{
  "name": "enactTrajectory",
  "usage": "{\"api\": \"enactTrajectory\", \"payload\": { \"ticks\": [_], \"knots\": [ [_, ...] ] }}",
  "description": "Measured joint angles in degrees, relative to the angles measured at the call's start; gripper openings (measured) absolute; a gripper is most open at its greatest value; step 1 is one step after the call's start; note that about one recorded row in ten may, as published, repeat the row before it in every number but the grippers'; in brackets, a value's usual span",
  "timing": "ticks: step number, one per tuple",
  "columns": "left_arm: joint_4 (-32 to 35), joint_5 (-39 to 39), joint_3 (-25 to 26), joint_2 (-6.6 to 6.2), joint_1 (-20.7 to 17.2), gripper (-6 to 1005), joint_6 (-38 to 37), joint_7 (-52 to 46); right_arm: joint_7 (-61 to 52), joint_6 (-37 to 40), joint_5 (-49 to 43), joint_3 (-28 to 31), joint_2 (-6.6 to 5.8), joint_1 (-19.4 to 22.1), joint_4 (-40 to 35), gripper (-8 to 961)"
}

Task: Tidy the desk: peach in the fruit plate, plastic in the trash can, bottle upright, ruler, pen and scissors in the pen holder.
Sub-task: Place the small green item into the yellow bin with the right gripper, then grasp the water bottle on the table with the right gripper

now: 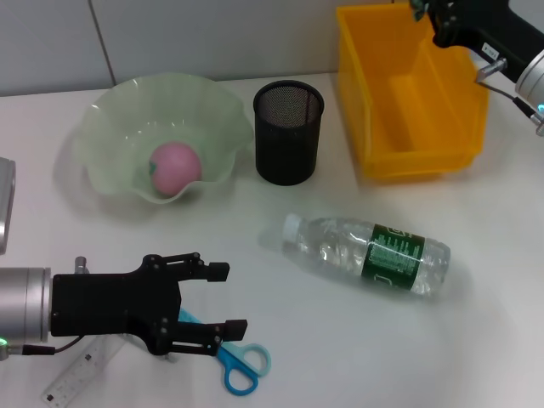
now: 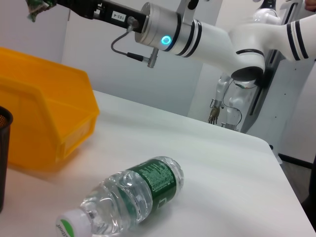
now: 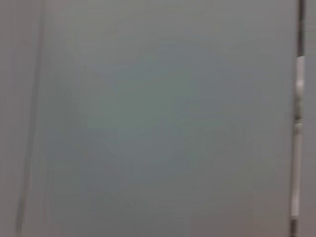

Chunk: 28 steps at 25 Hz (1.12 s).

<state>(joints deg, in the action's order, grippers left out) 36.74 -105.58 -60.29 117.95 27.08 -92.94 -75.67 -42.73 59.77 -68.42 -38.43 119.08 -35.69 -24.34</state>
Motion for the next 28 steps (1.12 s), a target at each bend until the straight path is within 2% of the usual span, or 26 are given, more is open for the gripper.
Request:
{"api": "enactTrajectory", "payload": {
  "ticks": [5,12,20,25,28],
  "knots": [
    [-0.05,0.05,0.0,0.0,0.0,860,0.42,0.12,0.65,-4.09,1.52,-0.2,0.01,-0.71,1.22,35],
    [-0.26,0.21,0.0,0.0,0.04,860,0.34,0.56,0.56,-5.34,1.69,-0.27,0.01,-1.22,2.78,54],
    [-0.27,0.21,0.0,0.0,0.16,860,0.39,0.6,0.03,-5.33,1.84,-0.25,0.01,-1.22,3.37,246],
    [-0.27,0.21,0.0,0.0,0.21,860,0.33,0.61,-0.75,-4.88,1.88,-0.24,0.01,-1.22,3.42,479],
    [-0.27,0.22,0.0,0.03,0.31,860,0.29,0.62,-0.84,-4.71,1.89,-0.24,0.01,-1.22,3.43,576]
  ]
}}
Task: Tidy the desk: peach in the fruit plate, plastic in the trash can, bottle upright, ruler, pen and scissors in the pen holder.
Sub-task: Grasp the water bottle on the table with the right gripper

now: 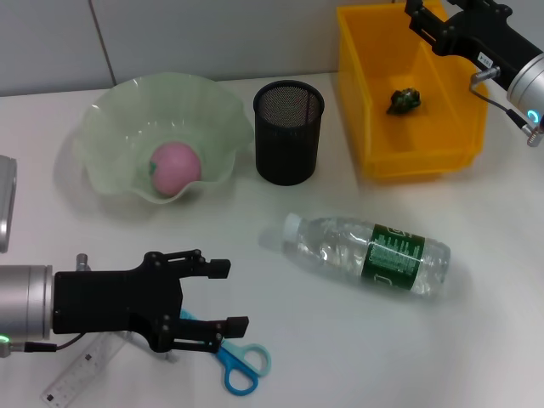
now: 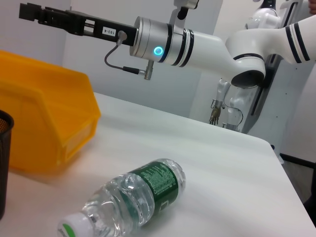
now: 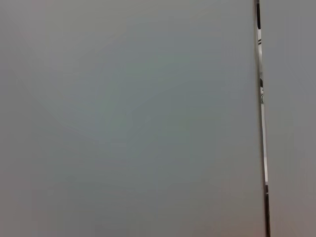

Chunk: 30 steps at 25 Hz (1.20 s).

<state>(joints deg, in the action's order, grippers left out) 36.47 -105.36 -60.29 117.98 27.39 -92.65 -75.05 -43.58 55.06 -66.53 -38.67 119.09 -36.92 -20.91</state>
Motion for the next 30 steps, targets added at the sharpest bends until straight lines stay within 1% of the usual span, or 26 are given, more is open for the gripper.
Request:
{"api": "enactTrajectory", "payload": {
  "ticks": [2,4,6,7,8,9,10,11,12,13,15,16,17,18,19,20,21,22,23,24,25,27,28,30],
  "knots": [
    [0.0,0.02,0.0,0.03,0.03,860,-0.01,0.0,-1.62,1.04,0.0,0.19,0.0,0.06,-0.05,641],
    [0.0,0.03,0.12,0.03,0.03,860,-0.02,0.0,-2.56,1.47,0.02,0.31,0.0,0.12,-0.15,651],
    [0.05,0.04,0.34,0.01,0.03,860,-0.11,-0.02,-6.05,2.03,0.06,0.5,0.0,0.43,-1.03,662],
    [0.13,0.04,0.44,-0.01,0.03,860,-0.17,-0.06,-10.81,2.76,0.09,0.31,0.0,0.99,-2.41,667],
    [0.18,0.06,0.53,-0.03,0.03,860,-0.22,-0.12,-10.81,2.76,0.09,0.31,0.0,0.99,-2.41,672],
    [0.18,0.07,0.53,-0.03,0.04,860,-0.24,-0.15,-14.87,4.99,-0.08,-0.29,-0.09,1.84,-3.88,677],
    [0.17,0.08,0.53,-0.04,0.03,860,-0.25,-0.17,-14.87,4.99,-0.08,-0.29,-0.09,1.84,-3.88,682],
    [0.14,0.08,0.53,-0.04,0.03,860,-0.28,-0.22,-16.02,6.75,-0.22,-0.7,-0.15,2.31,-4.53,687],
    [0.11,0.08,0.53,-0.03,0.03,860,-0.3,-0.39,-18.09,10.79,-0.43,-2.21,-0.22,3.74,-6.65,692],
    [0.11,0.08,0.53,-0.03,0.03,860,-0.3,-0.39,-18.09,10.79,-0.43,-2.21,-0.22,3.74,-6.65,697],
    [0.04,0.14,0.53,0.02,0.03,860,-0.38,-0.61,-23.25,14.61,-0.51,-5.83,-0.22,6.25,-11.33,708],
    [0.04,0.14,0.53,0.02,0.03,860,-0.38,-0.61,-23.25,14.61,-0.51,-5.83,-0.22,6.25,-11.33,713],
    [0.0,0.18,0.53,0.06,0.03,860,-0.41,-0.62,-26.64,16.5,-0.53,-7.84,-0.19,7.99,-14.99,718],
    [0.0,0.18,0.53,0.06,0.03,860,-0.41,-0.62,-26.64,16.5,-0.53,-7.84,-0.19,7.99,-14.99,723],
    [0.0,0.19,0.53,0.09,0.03,860,-0.42,-0.62,-28.71,17.56,-0.96,-8.73,-0.21,8.76,-17.03,728],
    [0.0,0.22,0.58,0.11,0.03,860,-0.42,-0.62,-32.98,19.22,-3.54,-10.07,-0.6,9.47,-20.41,733],
    [0.0,0.22,0.58,0.11,0.03,860,-0.42,-0.62,-32.98,19.22,-3.54,-10.07,-0.6,9.47,-20.41,739],
    [0.0,0.32,0.66,0.12,0.03,859,-0.42,-0.62,-39.95,21.78,-10.19,-10.78,-1.25,9.61,-25.24,744],
    [0.0,0.32,0.66,0.12,0.03,859,-0.42,-0.62,-39.95,21.78,-10.19,-10.78,-1.25,9.61,-25.24,749],
    [0.0,0.34,0.7,0.12,0.02,859,-0.39,-0.62,-47.2,24.34,-18.69,-10.63,-1.56,9.15,-30.5,754],
    [0.0,0.35,0.7,0.14,0.03,859,-0.34,-0.62,-47.2,24.34,-18.69,-10.63,-1.56,9.15,-30.5,768],
    [0.0,0.35,0.71,0.14,0.03,859,-0.05,-0.62,-56.43,28.14,-30.75,-10.56,-1.99,7.35,-38.05,797],
    [0.0,0.36,0.73,0.14,0.02,859,0.01,-0.62,-56.43,28.14,-30.75,-10.56,-1.99,7.35,-38.05,797],
    [0.0,0.36,0.81,0.14,-0.05,859,0.11,-0.62,-62.36,31.14,-36.87,-10.54,-2.58,5.69,-41.57,796]
  ]
}}
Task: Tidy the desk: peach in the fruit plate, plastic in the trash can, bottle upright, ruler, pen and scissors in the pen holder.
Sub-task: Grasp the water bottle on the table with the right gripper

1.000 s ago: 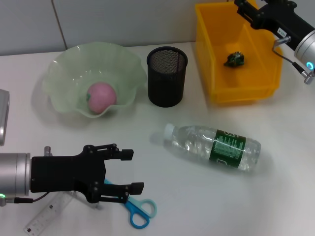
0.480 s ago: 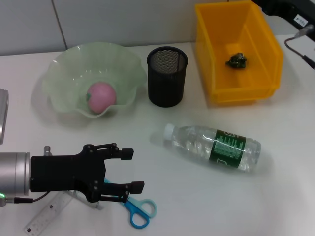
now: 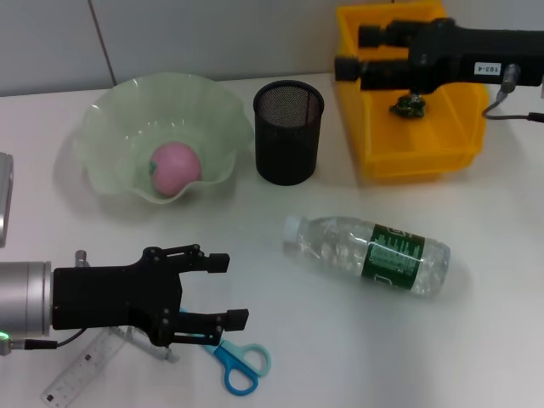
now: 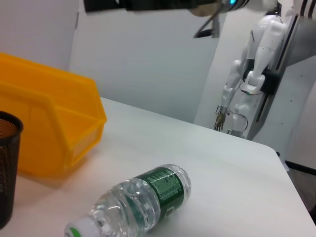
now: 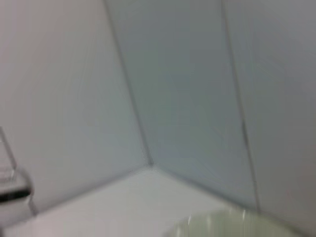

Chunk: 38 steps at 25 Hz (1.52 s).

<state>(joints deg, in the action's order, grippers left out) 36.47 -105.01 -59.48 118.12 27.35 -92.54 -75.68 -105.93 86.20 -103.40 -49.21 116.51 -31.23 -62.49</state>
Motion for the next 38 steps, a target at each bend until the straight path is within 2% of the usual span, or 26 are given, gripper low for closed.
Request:
{"api": "enactTrajectory", "payload": {
  "ticks": [2,3,5,7,8,9,10,12,19,23,27,38],
  "knots": [
    [0.0,0.0,0.16,0.0,-0.03,859,0.03,0.01,-7.19,4.23,-8.42,0.05,-1.14,-3.07,-2.97,796],
    [0.0,0.0,0.55,0.0,-0.12,859,0.05,0.06,-7.19,4.23,-8.42,0.05,-1.14,-3.07,-2.97,796],
    [0.0,0.0,0.99,0.0,-0.21,859,0.07,0.08,-10.26,7.42,-14.06,-0.01,-1.72,-5.4,-3.84,796],
    [0.0,0.0,1.21,0.0,-0.22,859,0.08,0.08,-11.96,13.86,-23.75,-0.5,-2.38,-9.58,-3.96,795],
    [0.0,0.0,1.73,0.0,-0.24,859,0.08,0.08,-11.96,13.86,-23.75,-0.5,-2.38,-9.58,-3.96,795],
    [0.0,0.0,2.23,0.0,-0.24,859,0.08,0.14,-11.95,17.21,-29.14,-1.19,-2.36,-11.92,-3.74,795],
    [0.0,0.0,2.23,0.0,-0.24,859,0.08,0.14,-11.95,17.21,-29.14,-1.19,-2.36,-11.92,-3.74,795],
    [0.0,0.0,2.74,0.0,-0.25,859,0.14,0.27,-11.95,18.27,-35.52,-3.75,-2.08,-13.62,-3.61,794],
    [0.0,-0.02,2.84,0.13,-0.05,859,0.33,0.29,-11.94,16.5,-41.21,-8.3,-1.82,-15.62,-1.89,793],
    [0.0,-0.03,2.86,0.16,0.05,859,0.34,0.19,-11.85,14.1,-45.33,-11.67,-0.9,-17.01,1.75,792],
    [0.0,-0.02,3.41,0.18,0.07,859,0.35,0.2,-11.65,11.6,-46.51,-14.62,-0.27,-17.34,3.52,792],
    [0.0,-0.02,3.6,0.18,0.25,859,0.32,0.34,-10.39,5.44,-48.13,-17.62,1.0,-18.39,8.66,792]
  ]
}}
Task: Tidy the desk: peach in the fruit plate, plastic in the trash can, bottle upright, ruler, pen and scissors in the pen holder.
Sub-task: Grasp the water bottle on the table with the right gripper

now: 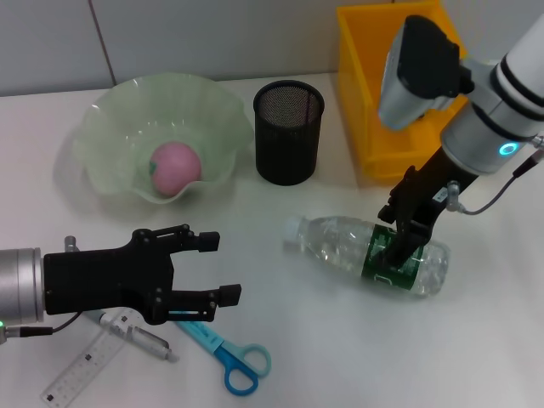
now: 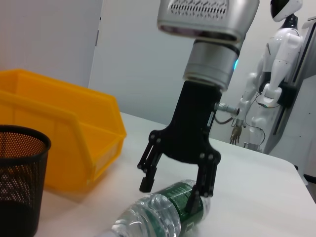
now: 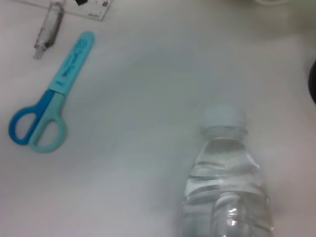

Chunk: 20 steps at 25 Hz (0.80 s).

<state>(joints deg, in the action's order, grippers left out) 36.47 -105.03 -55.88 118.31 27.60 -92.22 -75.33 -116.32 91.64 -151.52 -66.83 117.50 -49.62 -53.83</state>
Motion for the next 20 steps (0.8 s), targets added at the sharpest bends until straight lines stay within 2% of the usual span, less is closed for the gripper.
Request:
{"api": "enactTrajectory", "payload": {
  "ticks": [9,20],
  "knots": [
    [0.0,0.0,-0.02,0.0,0.09,859,-0.39,0.04,0.01,-5.4,-0.17,-3.64,0.69,-0.81,4.57,793],
    [0.0,0.0,-0.07,-0.01,0.09,859,-0.68,0.16,0.53,-6.93,-0.28,-4.0,1.26,-1.69,7.57,790]
  ]
}}
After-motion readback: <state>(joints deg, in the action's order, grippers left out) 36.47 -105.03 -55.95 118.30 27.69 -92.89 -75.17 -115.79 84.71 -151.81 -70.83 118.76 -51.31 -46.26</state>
